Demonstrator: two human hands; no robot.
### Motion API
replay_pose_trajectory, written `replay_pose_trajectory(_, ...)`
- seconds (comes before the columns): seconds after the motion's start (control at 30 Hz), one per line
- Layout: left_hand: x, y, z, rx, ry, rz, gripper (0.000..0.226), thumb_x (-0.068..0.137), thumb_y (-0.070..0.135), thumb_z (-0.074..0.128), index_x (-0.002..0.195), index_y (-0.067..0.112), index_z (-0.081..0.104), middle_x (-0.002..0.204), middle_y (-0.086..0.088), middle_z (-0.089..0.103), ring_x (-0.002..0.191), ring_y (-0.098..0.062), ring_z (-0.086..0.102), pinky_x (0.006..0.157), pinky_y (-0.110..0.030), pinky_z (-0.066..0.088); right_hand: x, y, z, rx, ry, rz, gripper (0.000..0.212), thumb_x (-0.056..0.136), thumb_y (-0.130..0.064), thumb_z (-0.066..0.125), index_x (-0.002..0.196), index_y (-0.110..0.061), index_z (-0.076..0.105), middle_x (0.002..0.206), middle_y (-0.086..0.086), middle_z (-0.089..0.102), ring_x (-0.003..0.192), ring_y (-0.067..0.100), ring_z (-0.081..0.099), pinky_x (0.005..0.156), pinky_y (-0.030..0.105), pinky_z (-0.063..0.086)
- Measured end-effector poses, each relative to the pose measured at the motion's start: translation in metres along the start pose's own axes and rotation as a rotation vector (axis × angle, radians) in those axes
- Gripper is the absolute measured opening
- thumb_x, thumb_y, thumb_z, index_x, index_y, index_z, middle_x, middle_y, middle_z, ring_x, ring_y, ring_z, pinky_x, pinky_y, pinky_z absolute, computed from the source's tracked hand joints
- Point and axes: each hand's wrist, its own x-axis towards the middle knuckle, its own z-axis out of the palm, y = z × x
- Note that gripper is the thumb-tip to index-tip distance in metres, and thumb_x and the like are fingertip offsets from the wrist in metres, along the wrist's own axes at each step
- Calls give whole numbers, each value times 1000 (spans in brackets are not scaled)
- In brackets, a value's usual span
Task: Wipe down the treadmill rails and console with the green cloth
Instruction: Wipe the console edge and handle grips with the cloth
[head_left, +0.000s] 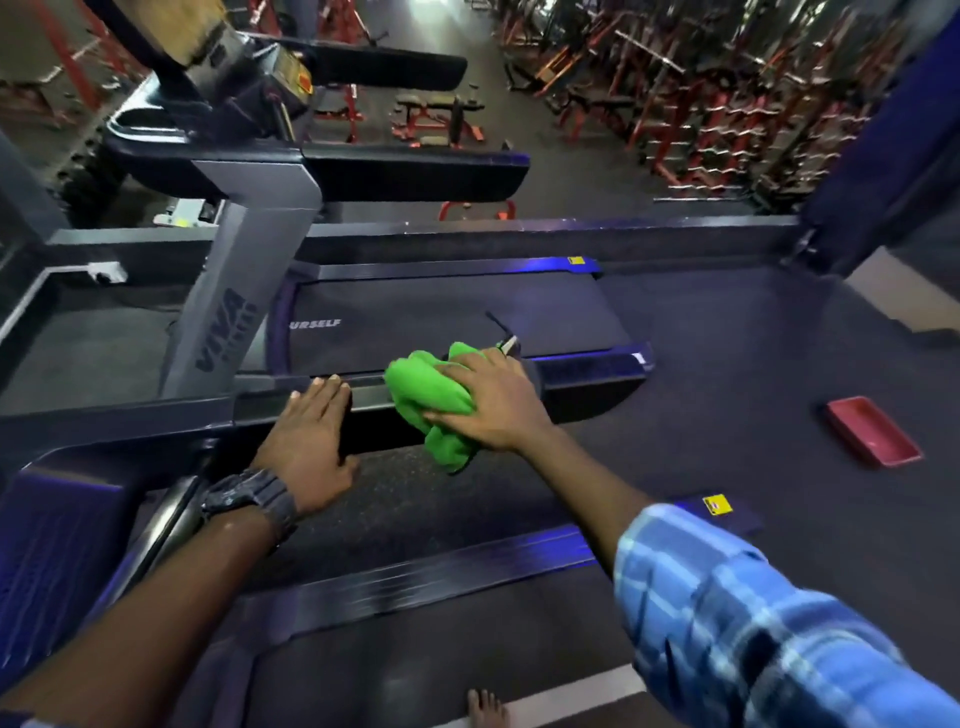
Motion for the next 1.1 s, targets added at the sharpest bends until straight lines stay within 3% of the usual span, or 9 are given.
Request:
replay_pose_trajectory(0.13,9,19,-11,22,30,5,78,84,39,55,146,6,23,155,-10,24,144,-25,18,119,-42,10,-38,77,-21,-12,34,-60,64,77,-53,51,136,-28,56,134,1,58,123,28,51,105,42,38)
replay_pose_trajectory(0.27,22,52,-13,17,48,119,78,86,41,51,147,7,18,156,-8,21,145,-22,16,120,-39,7,-28,112,-42,-78,101,288,51,84,-64,46,100,-19,65,104,11,69,101,37,63,84,43,49)
replay_pose_trajectory(0.37,28,73,-5,2,-4,153,81,87,43,50,148,6,14,158,-11,13,146,-24,10,120,-37,6,1,79,-39,-107,-28,585,63,82,-72,43,114,-23,68,120,13,68,116,38,58,98,46,43)
replay_pose_trajectory(0.5,27,78,5,15,5,156,84,84,43,54,148,4,15,158,-14,11,146,-27,8,118,-36,6,-6,44,-19,-46,19,321,59,82,-69,47,125,-32,62,127,3,64,120,35,52,102,47,37)
replay_pose_trajectory(0.63,25,73,4,19,-13,176,86,84,41,55,149,5,12,158,-13,8,147,-26,6,119,-36,6,-61,106,-11,-51,50,44,71,74,-53,52,143,-36,44,146,-4,48,132,29,42,111,47,33)
replay_pose_trajectory(0.77,24,74,5,13,-28,171,88,84,41,56,149,5,9,159,-12,3,147,-25,2,119,-35,3,-56,135,-22,-71,225,321,54,82,-65,44,117,-28,63,118,-1,64,112,33,57,94,48,44)
replay_pose_trajectory(0.87,25,72,5,29,-33,182,89,85,42,56,149,6,7,159,-11,2,147,-24,1,119,-35,3,-17,84,-19,-111,306,627,67,85,-76,34,95,-21,70,99,3,68,100,33,60,93,49,44)
replay_pose_trajectory(0.97,27,63,-1,33,-47,211,84,85,42,55,150,10,11,159,-8,6,147,-22,6,119,-34,6,-9,42,-1,-88,199,363,64,81,-76,33,112,-30,66,117,-3,65,110,31,54,101,52,38)
replay_pose_trajectory(1.1,16,38,-13,68,-19,156,75,88,52,46,148,14,21,158,-4,16,145,-22,14,119,-40,12,-39,88,-4,-16,121,-93,61,81,-57,55,135,-30,55,136,-2,57,123,28,49,106,43,36)
